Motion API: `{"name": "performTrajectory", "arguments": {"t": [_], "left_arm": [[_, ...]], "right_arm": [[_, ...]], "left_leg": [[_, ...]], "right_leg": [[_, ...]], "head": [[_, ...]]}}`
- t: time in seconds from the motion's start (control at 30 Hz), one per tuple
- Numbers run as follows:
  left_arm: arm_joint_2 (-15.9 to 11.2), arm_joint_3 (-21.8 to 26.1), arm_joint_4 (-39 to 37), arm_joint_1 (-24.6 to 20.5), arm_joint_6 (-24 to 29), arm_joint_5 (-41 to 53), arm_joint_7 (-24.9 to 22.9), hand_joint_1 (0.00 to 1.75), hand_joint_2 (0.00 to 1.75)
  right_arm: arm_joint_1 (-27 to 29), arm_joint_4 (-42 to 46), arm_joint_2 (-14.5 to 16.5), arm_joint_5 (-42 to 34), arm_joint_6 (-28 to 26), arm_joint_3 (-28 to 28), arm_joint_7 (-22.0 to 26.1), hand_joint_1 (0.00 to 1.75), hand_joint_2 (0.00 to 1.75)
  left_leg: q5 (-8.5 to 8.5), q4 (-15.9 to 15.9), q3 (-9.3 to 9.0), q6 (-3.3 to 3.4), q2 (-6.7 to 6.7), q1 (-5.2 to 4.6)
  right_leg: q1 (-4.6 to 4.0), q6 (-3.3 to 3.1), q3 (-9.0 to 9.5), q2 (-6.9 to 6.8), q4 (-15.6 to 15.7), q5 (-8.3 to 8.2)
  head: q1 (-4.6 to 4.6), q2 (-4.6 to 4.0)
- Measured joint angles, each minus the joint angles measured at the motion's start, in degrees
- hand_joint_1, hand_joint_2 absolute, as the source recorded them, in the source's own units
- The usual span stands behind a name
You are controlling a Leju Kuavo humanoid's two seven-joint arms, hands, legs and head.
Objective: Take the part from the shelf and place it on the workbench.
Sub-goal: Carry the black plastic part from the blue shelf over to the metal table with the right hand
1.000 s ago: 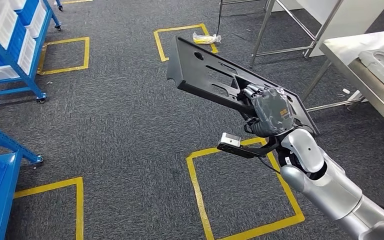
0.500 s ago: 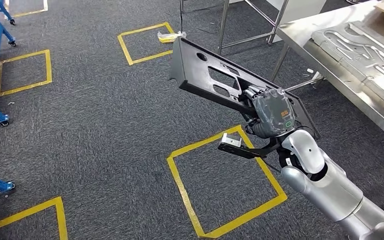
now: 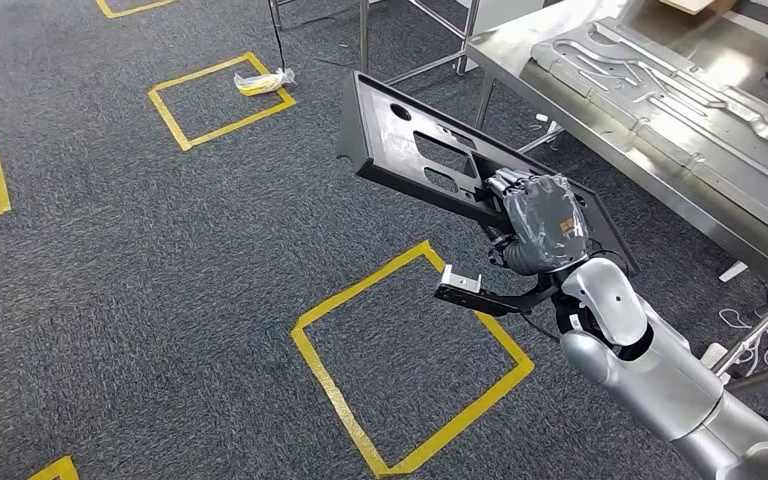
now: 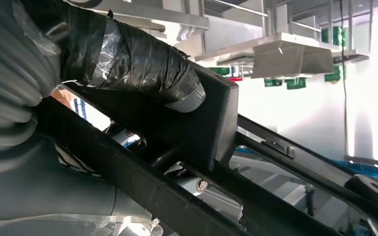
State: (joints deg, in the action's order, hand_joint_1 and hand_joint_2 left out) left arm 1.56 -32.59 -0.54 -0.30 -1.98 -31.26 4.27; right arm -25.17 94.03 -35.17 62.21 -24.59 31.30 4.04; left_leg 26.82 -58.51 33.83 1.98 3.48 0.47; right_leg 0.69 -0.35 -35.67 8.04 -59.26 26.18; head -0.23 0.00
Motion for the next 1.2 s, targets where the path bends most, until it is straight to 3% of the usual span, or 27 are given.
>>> {"name": "performTrajectory", "arguments": {"t": [0.07, 0.13, 0.2, 0.23, 0.27, 0.33, 0.37, 0.43, 0.5, 0.57, 0.63, 0.7, 0.73, 0.77, 0.83, 0.9, 0.97, 1.03, 1.07, 1.13, 1.2], "left_arm": [[0.1, 0.0, 0.0, -0.1, 0.0, 0.0, 0.0, 0.0, 1.75], [0.2, 0.0, 0.0, 0.1, 0.0, 0.1, 0.0, 0.0, 1.75], [0.2, 0.0, 0.0, 0.2, 0.0, 0.2, 0.0, 0.0, 1.75], [0.2, 0.0, 0.0, 0.1, 0.0, 0.2, 0.0, 0.0, 1.75], [0.2, 0.0, 0.0, 0.1, 0.0, 0.3, 0.0, 0.0, 1.75], [0.2, 0.0, 0.0, 0.1, 0.0, 0.3, 0.0, 0.0, 1.75], [0.2, 0.0, 0.0, 0.1, -0.1, 0.3, 0.0, 0.0, 1.75], [0.2, 0.0, 0.0, 0.1, -0.1, 0.3, 0.1, 0.0, 1.75], [0.2, 0.0, 0.0, -0.2, 0.0, 0.3, 0.1, 0.0, 1.75], [0.2, 0.0, 0.0, -0.4, 0.0, 0.4, 0.2, 0.0, 1.75], [0.2, 0.0, 0.0, -0.3, 0.0, 0.5, 0.3, 0.0, 1.75], [0.2, 0.0, 0.0, -0.4, 0.0, 0.5, 0.4, 0.0, 1.75], [0.2, 0.0, 0.0, -0.4, 0.0, 0.6, 0.4, 0.0, 1.75], [0.2, 0.0, 0.0, -0.4, 0.0, 0.6, 0.4, 0.0, 1.75], [0.1, 0.0, 0.0, -0.1, 0.1, 0.7, 0.4, 0.0, 1.75], [0.0, 0.0, -0.1, 0.4, 0.1, 0.7, 0.4, 0.0, 1.75], [-0.1, 0.0, -0.1, 0.5, 0.1, 0.7, 0.4, 0.0, 1.75], [-0.1, 0.0, -0.1, 0.2, 0.1, 0.7, 0.4, 0.0, 1.75], [0.0, 0.0, -0.1, 0.1, 0.1, 0.7, 0.4, 0.0, 1.75], [0.2, 0.0, -0.1, 0.1, 0.1, 0.7, 0.4, 0.0, 1.75], [0.2, 0.0, -0.1, 0.2, 0.1, 0.7, 0.4, 0.0, 1.75]], "right_arm": [[-0.2, 0.0, 0.0, 0.0, 0.0, 0.0, 0.0, 1.75, 1.75], [-0.5, -0.1, 0.0, 0.1, 0.1, 0.0, 0.0, 1.75, 1.75], [-0.5, -0.2, 0.1, 0.2, 0.1, 0.0, 0.0, 1.75, 1.75], [-0.5, -0.3, 0.1, 0.2, 0.2, 0.0, 0.0, 1.75, 1.75], [-0.4, -0.4, 0.1, 0.2, 0.2, 0.0, 0.0, 1.75, 1.75], [-0.5, -0.4, 0.1, 0.2, 0.2, 0.0, 0.0, 1.75, 1.75], [-0.6, -0.5, 0.1, 0.2, 0.2, 0.0, 0.0, 1.75, 1.75], [-0.8, -0.5, 0.2, 0.2, 0.2, 0.0, 0.1, 1.75, 1.75], [-0.9, -0.5, 0.2, 0.3, 0.2, 0.0, 0.1, 1.75, 1.75], [-0.9, -0.5, 0.1, 0.3, 0.2, 0.0, 0.1, 1.75, 1.75], [-1.1, -0.5, 0.2, 0.3, 0.2, 0.0, 0.1, 1.75, 1.75], [-1.2, -0.5, 0.4, 0.4, 0.2, 0.0, 0.1, 1.75, 1.75], [-1.1, -0.5, 0.5, 0.4, 0.2, 0.0, 0.1, 1.75, 1.75], [-1.1, -0.5, 0.5, 0.4, 0.2, 0.1, 0.1, 1.75, 1.75], [-1.0, -0.5, 0.6, 0.4, 0.2, 0.1, 0.1, 1.75, 1.75], [-1.0, -0.6, 0.7, 0.5, 0.2, 0.1, 0.1, 1.75, 1.75], [-0.9, -0.6, 0.7, 0.6, 0.3, 0.1, 0.1, 1.75, 1.75], [-0.8, -0.7, 0.6, 0.6, 0.3, 0.1, 0.1, 1.75, 1.75], [-0.7, -0.7, 0.6, 0.6, 0.3, 0.1, 0.1, 1.75, 1.75], [-0.9, -0.7, 0.5, 0.6, 0.3, 0.0, 0.1, 1.75, 1.75], [-1.1, -0.7, 0.5, 0.6, 0.3, 0.0, 0.1, 1.75, 1.75]], "left_leg": [[-0.09, 1.1, -0.69, 0.38, -1.48, 0.14], [-0.08, 1.8, -1.38, 0.71, -2.94, 0.12], [0.3, 1.9, -1.82, 0.79, -4.34, 0.07], [0.58, 1.8, -2.1, 0.74, -5.04, 0.1], [0.91, 1.8, -2.5, 0.63, -5.74, 0.14], [1.78, 1.8, -3.59, 0.17, -7.03, 0.21], [2.21, 1.8, -4.08, -0.19, -7.59, 0.11], [2.87, 1.7, -4.66, -0.91, -8.69, -0.18], [3.38, 1.9, -5.13, -1.49, -10.04, -0.36], [4.64, 0.5, -5.04, -1.98, -8.93, -0.14], [7.32, -5.5, -2.1, -2.18, -5.67, 0.12], [9.64, -13.6, 2.89, -2.21, -4.02, 0.1], [9.47, -16.0, 4.77, -2.17, -3.79, 0.07], [8.05, -16.0, 5.64, -2.04, -3.67, 0.05], [2.49, -10.2, 4.49, -1.53, -2.74, 0.02], [-1.08, -3.6, 2.09, -0.83, -0.11, 0.05], [-0.77, -0.6, 0.56, -0.29, 1.23, -0.08], [-0.19, 0.7, -0.29, 0.08, 0.29, -0.26], [-0.16, 1.3, -0.84, 0.3, -0.23, -0.21], [-0.03, 2.6, -2.48, 0.78, -1.42, -0.02], [0.43, 3.4, -3.81, 1.06, -2.68, 0.02]], "right_leg": [[-0.26, 0.51, -0.84, -2.21, -1.5, 1.03], [-0.39, 0.85, -3.59, -5.92, -7.2, 3.84], [-0.09, 1.29, -7.24, -7.21, -13.9, 5.85], [0.12, 1.54, -8.13, -7.48, -15.1, 5.5], [0.34, 1.78, -7.89, -7.81, -14.1, 4.04], [0.55, 2.06, -4.57, -9.64, -7.0, -0.23], [0.23, 2.01, -2.83, -10.97, -3.5, -1.56], [-0.44, 1.32, -1.22, -12.48, -0.3, -1.75], [-0.66, 0.39, -1.14, -11.44, 0.0, -1.26], [-0.52, -0.42, -0.63, -10.01, 0.3, -1.0], [-0.39, -1.3, 0.08, -8.73, 0.6, -0.65], [-0.55, -1.88, 0.62, -7.38, 0.6, -0.15], [-0.66, -2.0, 0.98, -6.56, 0.5, 0.14], [-0.74, -2.03, 1.44, -5.72, 0.5, 0.46], [-0.78, -1.89, 2.52, -3.92, 0.5, 1.2], [-0.64, -1.43, 3.15, -2.27, 0.5, 1.82], [-0.27, -0.82, 3.05, -1.03, 0.6, 2.01], [-0.09, -0.26, 2.9, -0.38, 0.4, 1.65], [-0.09, -0.09, 2.88, -0.6, 0.2, 1.62], [-0.32, 0.39, 2.03, -3.21, -2.0, 2.39], [-0.3, 1.02, -1.36, -6.37, -7.7, 4.51]], "head": [[0.04, 0.0], [0.07, 0.0], [0.07, 0.0], [0.07, 0.0], [0.07, 0.0], [0.07, 0.0], [0.08, 0.0], [0.07, 0.0], [0.04, 0.0], [0.05, 0.0], [0.06, 0.0], [0.05, 0.0], [0.05, 0.0], [0.05, 0.0], [0.05, 0.0], [0.06, 0.0], [0.06, 0.0], [0.06, 0.0], [0.06, 0.0], [0.14, 0.0], [0.24, 0.0]]}}
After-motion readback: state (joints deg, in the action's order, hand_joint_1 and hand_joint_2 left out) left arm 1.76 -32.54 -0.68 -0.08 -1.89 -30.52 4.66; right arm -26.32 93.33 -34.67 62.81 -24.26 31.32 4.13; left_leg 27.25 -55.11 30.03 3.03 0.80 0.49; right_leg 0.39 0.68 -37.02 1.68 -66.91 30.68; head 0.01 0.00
